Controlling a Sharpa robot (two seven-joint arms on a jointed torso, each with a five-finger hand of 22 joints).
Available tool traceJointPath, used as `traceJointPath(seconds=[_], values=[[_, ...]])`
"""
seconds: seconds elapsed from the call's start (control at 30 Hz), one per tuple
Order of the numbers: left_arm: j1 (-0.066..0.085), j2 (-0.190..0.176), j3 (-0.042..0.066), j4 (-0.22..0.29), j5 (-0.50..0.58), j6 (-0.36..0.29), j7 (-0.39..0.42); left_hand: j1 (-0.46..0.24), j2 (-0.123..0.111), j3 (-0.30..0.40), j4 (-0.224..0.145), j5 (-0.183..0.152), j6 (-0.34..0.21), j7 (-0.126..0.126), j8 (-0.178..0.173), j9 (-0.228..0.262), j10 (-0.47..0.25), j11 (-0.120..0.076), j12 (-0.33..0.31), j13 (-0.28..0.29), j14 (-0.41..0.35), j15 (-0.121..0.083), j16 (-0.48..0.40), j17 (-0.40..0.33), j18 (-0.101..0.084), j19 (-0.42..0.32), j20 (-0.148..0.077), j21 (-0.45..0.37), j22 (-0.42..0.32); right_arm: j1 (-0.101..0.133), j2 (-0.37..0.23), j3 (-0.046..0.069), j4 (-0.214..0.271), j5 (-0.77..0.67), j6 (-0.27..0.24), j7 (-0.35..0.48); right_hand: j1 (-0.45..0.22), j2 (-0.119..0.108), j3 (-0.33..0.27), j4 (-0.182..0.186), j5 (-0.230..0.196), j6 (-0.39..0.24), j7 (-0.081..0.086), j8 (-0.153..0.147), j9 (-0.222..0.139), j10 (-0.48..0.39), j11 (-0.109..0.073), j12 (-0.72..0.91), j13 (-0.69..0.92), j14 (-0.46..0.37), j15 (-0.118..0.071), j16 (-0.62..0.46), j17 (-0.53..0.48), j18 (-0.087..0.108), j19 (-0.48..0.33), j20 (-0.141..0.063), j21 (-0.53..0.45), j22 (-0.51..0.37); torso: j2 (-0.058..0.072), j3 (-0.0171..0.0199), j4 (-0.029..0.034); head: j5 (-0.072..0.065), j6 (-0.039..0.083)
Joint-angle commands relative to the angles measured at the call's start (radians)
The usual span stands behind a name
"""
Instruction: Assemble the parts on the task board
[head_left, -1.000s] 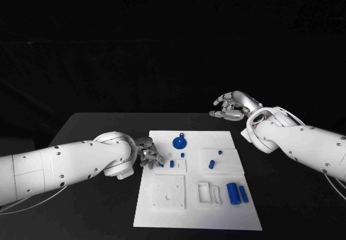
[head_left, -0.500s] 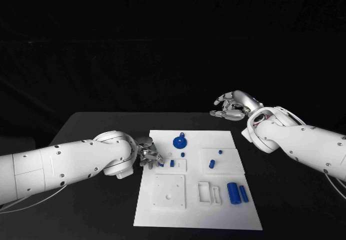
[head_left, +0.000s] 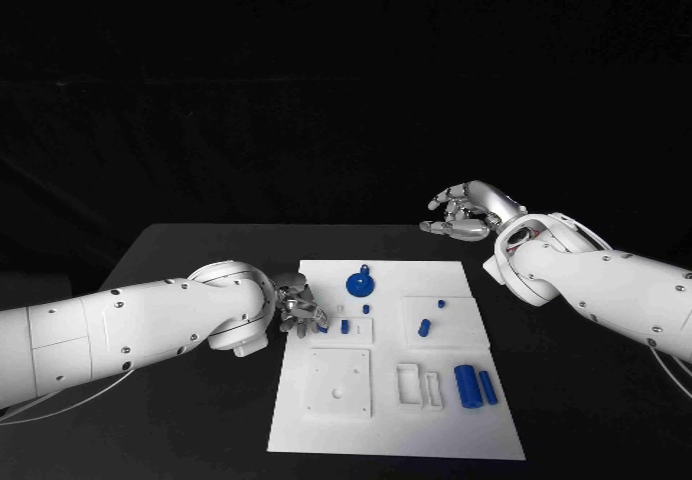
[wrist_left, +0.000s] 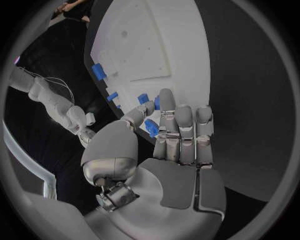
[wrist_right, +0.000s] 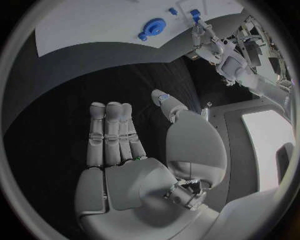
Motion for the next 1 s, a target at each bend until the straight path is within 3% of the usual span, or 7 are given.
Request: traceJointPath(seconds=[0.03, 0.83, 1.0], values=[[-0.005, 0.007, -0.005, 0.0, -0.006, 0.026, -0.01, 0.001, 0.007, 0.022, -0.019, 0.003, 0.012, -0.002, 0.009, 0.002, 0.008, -0.001, 0.005, 0.003, 0.028, -0.033, 0.008, 0.002, 0.001, 0.009, -0.14, 0.005, 0.002, 0.0, 0.001, 0.0, 0.001, -0.002, 0.011, 0.01, 0.006, 0.005, 0.0, 0.009, 0.006, 0.001, 0.006, 0.003, 0.0, -0.008, 0.002, 0.006, -0.002, -0.009, 0.0, -0.001, -0.001, 0.036, 0.002, 0.002, -0.004, 0.0, 0.0, 0.0004, -0.0001, 0.001, 0.0], [-0.005, 0.025, -0.006, -0.011, -0.026, 0.04, -0.012, -0.017, 0.015, 0.02, -0.024, 0.008, 0.033, -0.012, 0.02, 0.005, 0.015, -0.012, 0.036, 0.028, 0.041, -0.043, 0.033, 0.011, 0.006, 0.022, -0.147, 0.015, 0.016, 0.0, -0.001, 0.0, 0.001, -0.002, 0.011, 0.01, 0.006, 0.005, 0.0, 0.01, 0.007, 0.0, 0.007, 0.003, 0.0, -0.009, 0.002, 0.007, -0.004, -0.009, 0.001, -0.001, -0.002, 0.036, 0.002, 0.002, -0.005, 0.001, 0.0, -0.0003, -0.0001, 0.001, 0.0], [-0.005, 0.026, -0.006, -0.015, -0.032, 0.039, -0.013, -0.02, 0.013, 0.022, -0.017, -0.03, 0.029, -0.011, 0.019, 0.004, 0.008, -0.012, 0.04, 0.032, 0.039, -0.045, 0.033, 0.008, 0.006, 0.024, -0.148, 0.015, 0.019, -0.001, -0.001, 0.0, 0.001, -0.001, 0.012, 0.011, 0.006, 0.004, 0.0, 0.01, 0.007, 0.0, 0.007, 0.003, 0.0, -0.009, 0.002, 0.008, -0.004, -0.009, 0.001, -0.001, -0.002, 0.036, 0.002, 0.002, -0.005, 0.001, 0.0, -0.0006, 0.001, 0.0, 0.0]])
